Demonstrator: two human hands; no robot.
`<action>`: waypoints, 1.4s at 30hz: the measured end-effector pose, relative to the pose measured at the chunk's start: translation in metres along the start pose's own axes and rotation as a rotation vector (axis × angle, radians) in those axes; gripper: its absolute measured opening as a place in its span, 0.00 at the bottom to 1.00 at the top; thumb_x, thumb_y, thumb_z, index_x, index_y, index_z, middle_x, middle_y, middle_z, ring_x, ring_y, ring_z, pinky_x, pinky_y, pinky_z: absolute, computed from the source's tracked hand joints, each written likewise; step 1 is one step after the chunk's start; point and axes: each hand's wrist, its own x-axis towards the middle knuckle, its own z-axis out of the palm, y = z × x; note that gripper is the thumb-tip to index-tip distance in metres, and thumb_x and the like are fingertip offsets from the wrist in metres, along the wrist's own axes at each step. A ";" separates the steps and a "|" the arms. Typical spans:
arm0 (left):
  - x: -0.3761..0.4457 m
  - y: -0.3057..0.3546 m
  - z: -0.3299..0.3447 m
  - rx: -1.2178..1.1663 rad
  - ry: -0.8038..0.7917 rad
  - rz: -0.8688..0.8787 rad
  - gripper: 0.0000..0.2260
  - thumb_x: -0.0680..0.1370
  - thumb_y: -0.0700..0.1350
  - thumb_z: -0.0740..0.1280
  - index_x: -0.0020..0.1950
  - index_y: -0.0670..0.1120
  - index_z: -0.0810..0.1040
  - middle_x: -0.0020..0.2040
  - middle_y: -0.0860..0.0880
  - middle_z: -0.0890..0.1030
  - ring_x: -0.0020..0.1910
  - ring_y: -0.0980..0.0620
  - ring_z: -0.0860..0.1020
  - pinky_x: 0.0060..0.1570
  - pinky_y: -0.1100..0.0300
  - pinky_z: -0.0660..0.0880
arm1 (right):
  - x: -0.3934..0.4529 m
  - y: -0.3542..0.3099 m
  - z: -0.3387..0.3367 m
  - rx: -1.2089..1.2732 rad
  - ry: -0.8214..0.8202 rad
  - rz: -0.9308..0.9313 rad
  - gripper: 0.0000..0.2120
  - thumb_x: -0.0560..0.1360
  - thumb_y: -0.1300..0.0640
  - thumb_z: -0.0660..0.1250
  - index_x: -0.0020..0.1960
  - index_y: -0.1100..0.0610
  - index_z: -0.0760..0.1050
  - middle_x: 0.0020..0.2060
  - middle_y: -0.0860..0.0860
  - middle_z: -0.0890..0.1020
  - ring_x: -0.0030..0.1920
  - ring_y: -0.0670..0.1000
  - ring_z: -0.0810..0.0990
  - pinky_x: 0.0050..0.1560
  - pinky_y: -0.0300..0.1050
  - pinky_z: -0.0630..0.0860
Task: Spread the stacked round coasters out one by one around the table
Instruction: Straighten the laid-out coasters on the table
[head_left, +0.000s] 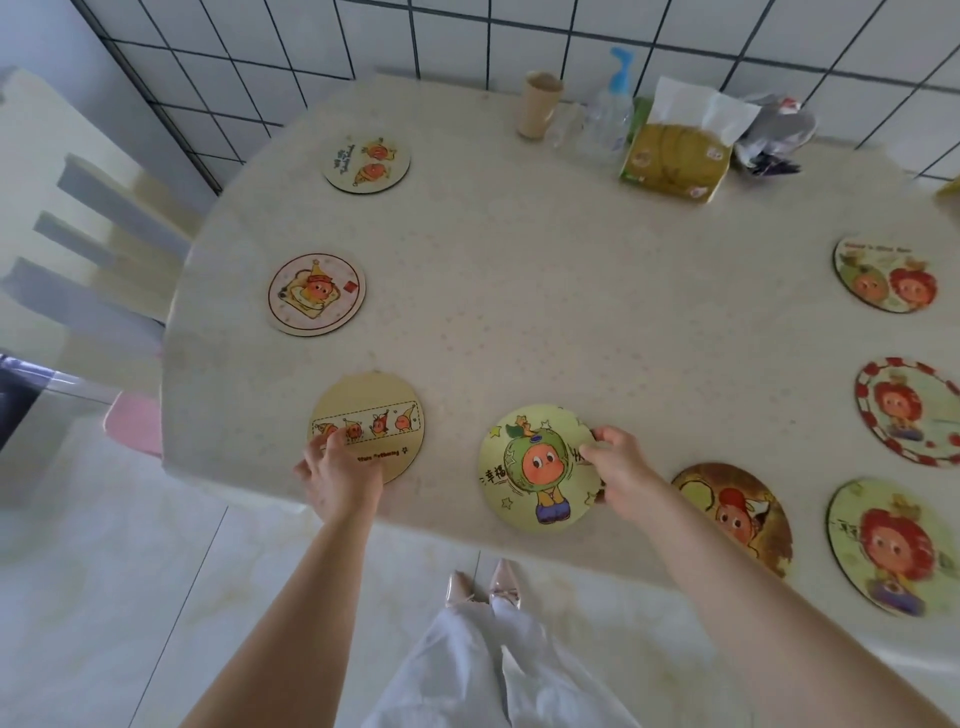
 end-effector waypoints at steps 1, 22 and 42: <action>0.000 0.000 0.001 -0.008 0.006 -0.007 0.28 0.72 0.38 0.69 0.72 0.48 0.69 0.73 0.46 0.65 0.69 0.41 0.61 0.65 0.49 0.65 | -0.001 0.008 0.002 0.047 0.021 0.038 0.09 0.78 0.66 0.57 0.45 0.56 0.72 0.45 0.59 0.79 0.45 0.59 0.77 0.40 0.53 0.77; 0.018 0.005 -0.008 -0.572 0.121 -0.584 0.28 0.71 0.33 0.66 0.70 0.49 0.66 0.67 0.42 0.73 0.64 0.40 0.73 0.56 0.51 0.75 | -0.016 0.044 -0.002 -0.948 0.219 -0.483 0.21 0.73 0.60 0.69 0.64 0.55 0.66 0.59 0.53 0.72 0.53 0.53 0.75 0.45 0.46 0.77; 0.062 -0.039 -0.046 -0.587 -0.039 -0.208 0.13 0.71 0.32 0.65 0.49 0.48 0.74 0.44 0.46 0.81 0.45 0.43 0.79 0.49 0.45 0.80 | -0.043 0.045 0.085 -0.945 0.258 -0.459 0.12 0.76 0.59 0.59 0.58 0.57 0.72 0.57 0.54 0.75 0.59 0.56 0.69 0.48 0.50 0.76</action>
